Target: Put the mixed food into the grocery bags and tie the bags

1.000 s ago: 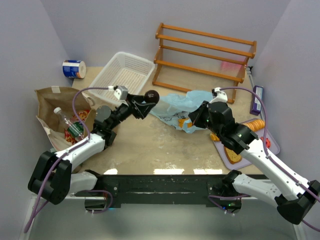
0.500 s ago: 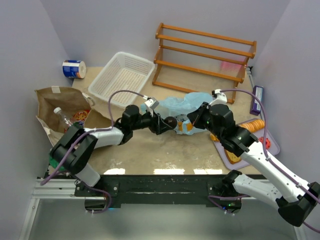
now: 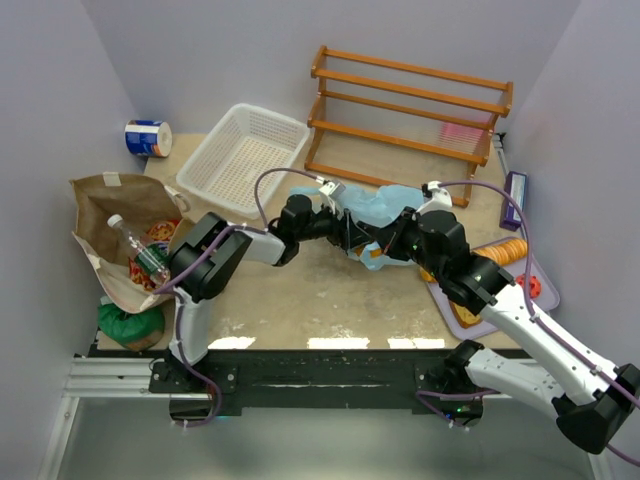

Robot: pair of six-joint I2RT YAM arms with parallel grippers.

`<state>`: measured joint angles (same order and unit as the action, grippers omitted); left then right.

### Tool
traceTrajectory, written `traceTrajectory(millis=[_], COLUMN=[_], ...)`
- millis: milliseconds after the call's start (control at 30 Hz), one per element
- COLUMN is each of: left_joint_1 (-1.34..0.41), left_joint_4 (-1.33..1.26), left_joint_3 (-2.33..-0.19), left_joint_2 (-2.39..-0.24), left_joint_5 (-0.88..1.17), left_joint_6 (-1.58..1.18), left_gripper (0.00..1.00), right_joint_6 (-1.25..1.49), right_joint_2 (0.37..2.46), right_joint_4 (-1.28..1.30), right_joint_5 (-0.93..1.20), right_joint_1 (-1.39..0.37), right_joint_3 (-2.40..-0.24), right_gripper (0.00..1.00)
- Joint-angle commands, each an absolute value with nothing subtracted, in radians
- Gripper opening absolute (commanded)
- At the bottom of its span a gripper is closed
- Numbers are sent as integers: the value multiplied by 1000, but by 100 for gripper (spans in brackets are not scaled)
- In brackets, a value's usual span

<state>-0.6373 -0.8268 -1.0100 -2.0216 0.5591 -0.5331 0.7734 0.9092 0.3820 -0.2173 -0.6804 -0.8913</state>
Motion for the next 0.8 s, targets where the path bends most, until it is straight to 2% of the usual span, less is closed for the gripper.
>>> traceTrajectory(millis=[0,33,233,400,567,667,767], left_joint_1=[-643,-640,-612,-551,-503,-471,-419], left_joint_4=[-899,-894,-824,-805,-561,-451,-338], left_joint_3=[-1062,-1060,-961,-726,-632,-598,-607], left_joint_2=[-2043,-2036,-1925,-1717,-1542,-1457,-1451], left_joint_5=[594,595,574,558,535,425,227], left_joint_6=[-548,-539,-503,-479,-379,-338,-319], left_gripper=[92,100,100,100,100,100,100], right_joint_6=[776,775,775,769,761,758,755], right_joint_2=[897,899,885,864,854,847,842], right_joint_4=[365,371,388,405,428,437,448], right_joint_5=[-236,-241,-285,-313,-339,-357,-373], right_joint_1=[-683,-681,-681,-681,-681,-681,-681], right_joint_3=[-900,-900,-900,-900,-916,-919,-920], right_gripper=[0,0,0,0,0,0,0])
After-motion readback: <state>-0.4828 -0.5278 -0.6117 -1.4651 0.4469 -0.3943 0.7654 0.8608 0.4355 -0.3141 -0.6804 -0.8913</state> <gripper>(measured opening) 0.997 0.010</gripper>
